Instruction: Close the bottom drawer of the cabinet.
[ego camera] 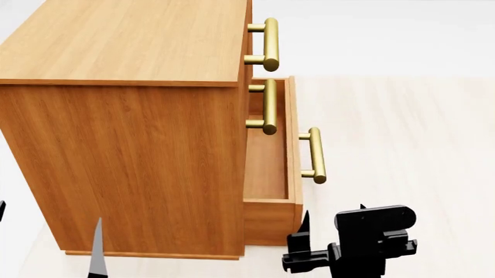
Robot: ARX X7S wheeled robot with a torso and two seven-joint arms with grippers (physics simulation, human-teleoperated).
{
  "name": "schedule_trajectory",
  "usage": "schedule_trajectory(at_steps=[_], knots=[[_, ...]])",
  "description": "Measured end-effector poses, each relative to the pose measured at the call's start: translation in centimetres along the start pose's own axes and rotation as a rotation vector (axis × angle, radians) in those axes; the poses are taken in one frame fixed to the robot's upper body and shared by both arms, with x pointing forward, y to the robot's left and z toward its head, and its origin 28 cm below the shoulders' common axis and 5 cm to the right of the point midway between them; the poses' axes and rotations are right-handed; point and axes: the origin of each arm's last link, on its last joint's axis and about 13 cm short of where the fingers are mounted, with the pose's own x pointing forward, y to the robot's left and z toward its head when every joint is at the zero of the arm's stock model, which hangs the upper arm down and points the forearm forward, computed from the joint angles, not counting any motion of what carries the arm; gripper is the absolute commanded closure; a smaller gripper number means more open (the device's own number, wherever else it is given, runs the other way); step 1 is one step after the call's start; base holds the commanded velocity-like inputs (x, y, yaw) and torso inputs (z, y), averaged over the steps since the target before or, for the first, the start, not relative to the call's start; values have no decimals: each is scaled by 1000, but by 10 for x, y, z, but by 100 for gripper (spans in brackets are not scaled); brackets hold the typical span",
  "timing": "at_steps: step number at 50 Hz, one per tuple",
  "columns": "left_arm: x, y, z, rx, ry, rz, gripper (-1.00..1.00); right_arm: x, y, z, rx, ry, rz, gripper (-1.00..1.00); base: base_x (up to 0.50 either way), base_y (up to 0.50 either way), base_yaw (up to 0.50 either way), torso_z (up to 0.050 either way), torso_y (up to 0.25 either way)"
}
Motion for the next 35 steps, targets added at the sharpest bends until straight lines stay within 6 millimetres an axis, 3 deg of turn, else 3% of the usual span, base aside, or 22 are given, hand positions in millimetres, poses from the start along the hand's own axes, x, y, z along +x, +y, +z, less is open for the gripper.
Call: schedule_trajectory(at_steps=[35], knots=[[-1, -1, 3, 0, -10, -4, -100, 8, 40, 3, -15, -22, 106, -100, 0, 0, 0, 0, 0]])
